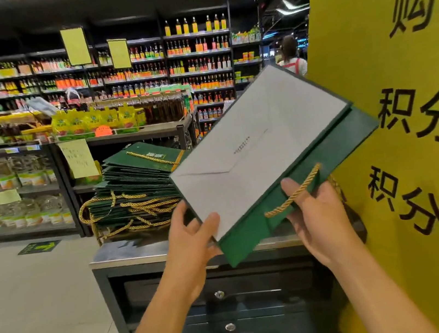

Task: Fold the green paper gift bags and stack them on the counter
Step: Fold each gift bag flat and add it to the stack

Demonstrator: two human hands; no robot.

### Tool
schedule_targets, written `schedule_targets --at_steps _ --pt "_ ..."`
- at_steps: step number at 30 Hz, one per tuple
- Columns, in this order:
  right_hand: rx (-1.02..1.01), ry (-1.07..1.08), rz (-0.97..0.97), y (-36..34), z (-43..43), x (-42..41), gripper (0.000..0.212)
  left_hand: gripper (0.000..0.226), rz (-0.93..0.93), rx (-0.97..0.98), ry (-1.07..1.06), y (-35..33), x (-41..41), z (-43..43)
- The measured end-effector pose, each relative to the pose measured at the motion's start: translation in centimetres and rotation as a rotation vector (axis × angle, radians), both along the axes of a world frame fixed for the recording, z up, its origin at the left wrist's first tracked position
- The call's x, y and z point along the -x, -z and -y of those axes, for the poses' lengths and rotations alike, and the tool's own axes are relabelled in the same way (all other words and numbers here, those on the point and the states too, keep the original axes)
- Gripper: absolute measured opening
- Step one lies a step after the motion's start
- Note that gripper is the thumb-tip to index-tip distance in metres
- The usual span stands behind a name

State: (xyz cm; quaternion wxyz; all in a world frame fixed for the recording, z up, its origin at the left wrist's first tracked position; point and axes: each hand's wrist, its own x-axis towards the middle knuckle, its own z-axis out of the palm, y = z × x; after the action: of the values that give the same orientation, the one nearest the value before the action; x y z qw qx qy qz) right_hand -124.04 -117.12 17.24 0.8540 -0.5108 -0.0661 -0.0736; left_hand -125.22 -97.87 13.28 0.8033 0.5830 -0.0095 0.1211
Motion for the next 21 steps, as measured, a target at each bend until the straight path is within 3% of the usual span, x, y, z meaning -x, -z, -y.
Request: schedule_targets --at_steps 3,9,11,15,17,21 --pt "0.213 -0.146 0.003 1.2 1.3 -0.4 0.031 0.069 0.066 0.020 -0.071 -0.7 -0.2 -1.4" --pt "0.751 -0.337 -0.085 1.5 4.6 0.0 0.024 0.063 0.052 -0.062 -0.160 -1.7 -0.5 -4.0" --pt "0.821 -0.230 -0.023 1.0 5.6 0.4 0.019 0.063 0.028 -0.100 -0.191 -1.4 -0.7 -4.6" --pt "0.761 0.239 0.225 1.1 5.9 -1.3 0.013 0.061 -0.024 -0.187 -0.201 -0.4 -1.0 -5.3" --pt "0.981 0.350 0.360 2.7 5.4 -3.6 0.022 0.061 -0.041 -0.224 -0.201 0.2 -1.2 -5.4" --pt "1.470 0.248 0.436 6.8 4.8 -7.4 0.058 0.057 -0.038 -0.331 -0.255 1.5 -1.4 -5.4"
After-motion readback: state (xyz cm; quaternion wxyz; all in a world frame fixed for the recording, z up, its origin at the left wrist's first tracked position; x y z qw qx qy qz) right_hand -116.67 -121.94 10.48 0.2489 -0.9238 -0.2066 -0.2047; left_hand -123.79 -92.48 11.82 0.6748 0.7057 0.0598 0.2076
